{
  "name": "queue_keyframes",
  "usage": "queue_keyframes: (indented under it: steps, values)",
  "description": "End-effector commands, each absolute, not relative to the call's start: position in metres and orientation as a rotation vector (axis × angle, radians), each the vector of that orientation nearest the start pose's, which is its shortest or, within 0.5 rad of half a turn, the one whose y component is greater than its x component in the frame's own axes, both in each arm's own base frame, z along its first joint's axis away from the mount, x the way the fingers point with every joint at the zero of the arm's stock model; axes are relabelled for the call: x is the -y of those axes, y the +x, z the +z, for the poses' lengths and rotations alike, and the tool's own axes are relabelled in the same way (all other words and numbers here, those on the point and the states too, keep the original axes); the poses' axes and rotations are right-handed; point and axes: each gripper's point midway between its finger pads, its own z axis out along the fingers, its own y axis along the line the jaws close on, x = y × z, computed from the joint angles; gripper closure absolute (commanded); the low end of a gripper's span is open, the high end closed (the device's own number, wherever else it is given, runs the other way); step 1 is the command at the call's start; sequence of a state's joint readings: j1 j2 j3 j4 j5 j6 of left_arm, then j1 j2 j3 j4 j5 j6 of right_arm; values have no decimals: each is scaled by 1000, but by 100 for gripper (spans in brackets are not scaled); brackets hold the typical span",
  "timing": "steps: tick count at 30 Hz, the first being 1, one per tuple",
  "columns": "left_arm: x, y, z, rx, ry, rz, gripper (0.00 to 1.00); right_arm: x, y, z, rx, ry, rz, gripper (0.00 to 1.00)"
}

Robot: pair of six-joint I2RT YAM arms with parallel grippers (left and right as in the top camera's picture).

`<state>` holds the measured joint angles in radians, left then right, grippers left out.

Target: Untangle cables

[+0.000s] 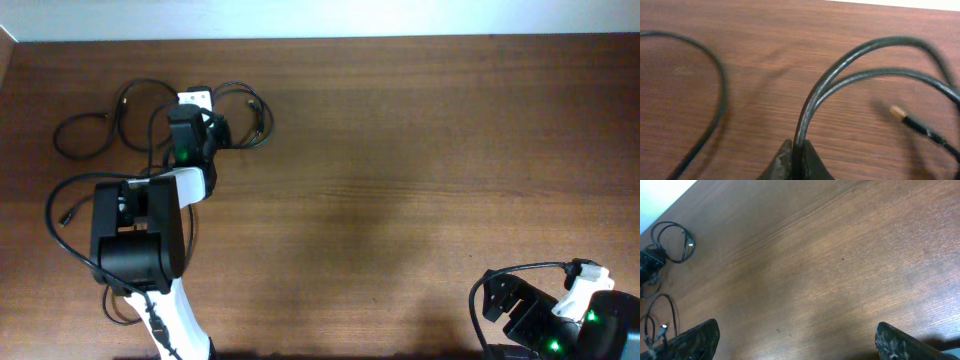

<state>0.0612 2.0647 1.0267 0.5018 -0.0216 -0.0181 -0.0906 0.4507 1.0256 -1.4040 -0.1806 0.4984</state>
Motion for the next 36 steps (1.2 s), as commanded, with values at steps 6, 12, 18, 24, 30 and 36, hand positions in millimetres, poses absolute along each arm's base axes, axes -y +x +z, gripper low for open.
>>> queue_keyframes:
  steps: [6, 12, 18, 24, 30, 36]
  values:
    - [-23, 503, 242, -1807, -58, -21, 1, -19, 123, 236, -2327, 622, 402, 1]
    - [-14, 364, 372, -1701, -50, -21, 1, -19, 123, 236, -2327, 622, 402, 2]
    - [-5, 206, 306, -2048, -73, -29, 1, -19, 123, 236, -2327, 622, 402, 1]
    - [0, 149, 253, -2289, -78, -39, 1, -19, 123, 236, -2327, 622, 402, 1]
    - [4, 138, 294, -1778, -20, -42, 1, -19, 123, 236, -2327, 622, 402, 1]
    - [1, 229, 235, -1526, -16, -30, 1, -19, 123, 236, -2327, 622, 402, 1]
